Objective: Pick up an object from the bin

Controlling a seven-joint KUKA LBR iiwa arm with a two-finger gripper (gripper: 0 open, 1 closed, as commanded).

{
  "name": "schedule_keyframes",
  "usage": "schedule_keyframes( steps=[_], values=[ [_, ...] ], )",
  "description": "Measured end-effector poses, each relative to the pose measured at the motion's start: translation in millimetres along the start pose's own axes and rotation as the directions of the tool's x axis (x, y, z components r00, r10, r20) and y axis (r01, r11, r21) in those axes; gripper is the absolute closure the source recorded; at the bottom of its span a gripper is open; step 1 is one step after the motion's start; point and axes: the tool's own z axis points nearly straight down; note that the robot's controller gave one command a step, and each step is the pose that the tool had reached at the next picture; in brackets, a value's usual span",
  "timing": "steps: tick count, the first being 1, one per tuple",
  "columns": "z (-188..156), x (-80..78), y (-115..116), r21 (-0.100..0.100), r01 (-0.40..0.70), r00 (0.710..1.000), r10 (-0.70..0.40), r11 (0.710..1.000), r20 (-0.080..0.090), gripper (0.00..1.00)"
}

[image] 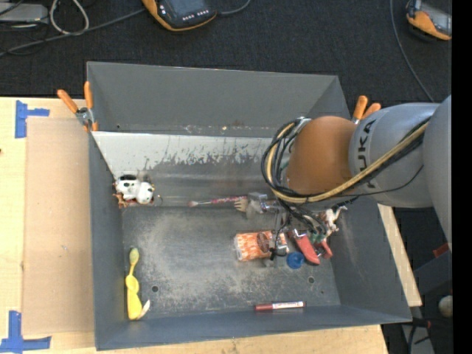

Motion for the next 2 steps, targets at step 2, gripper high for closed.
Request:
schedule_keyframes(
  steps=[2],
  values=[
    [-1.5, -1.5, -1.1, -0.001, -0.014, 1.0, 0.014, 1.0, 0.001, 1.0]
  ],
)
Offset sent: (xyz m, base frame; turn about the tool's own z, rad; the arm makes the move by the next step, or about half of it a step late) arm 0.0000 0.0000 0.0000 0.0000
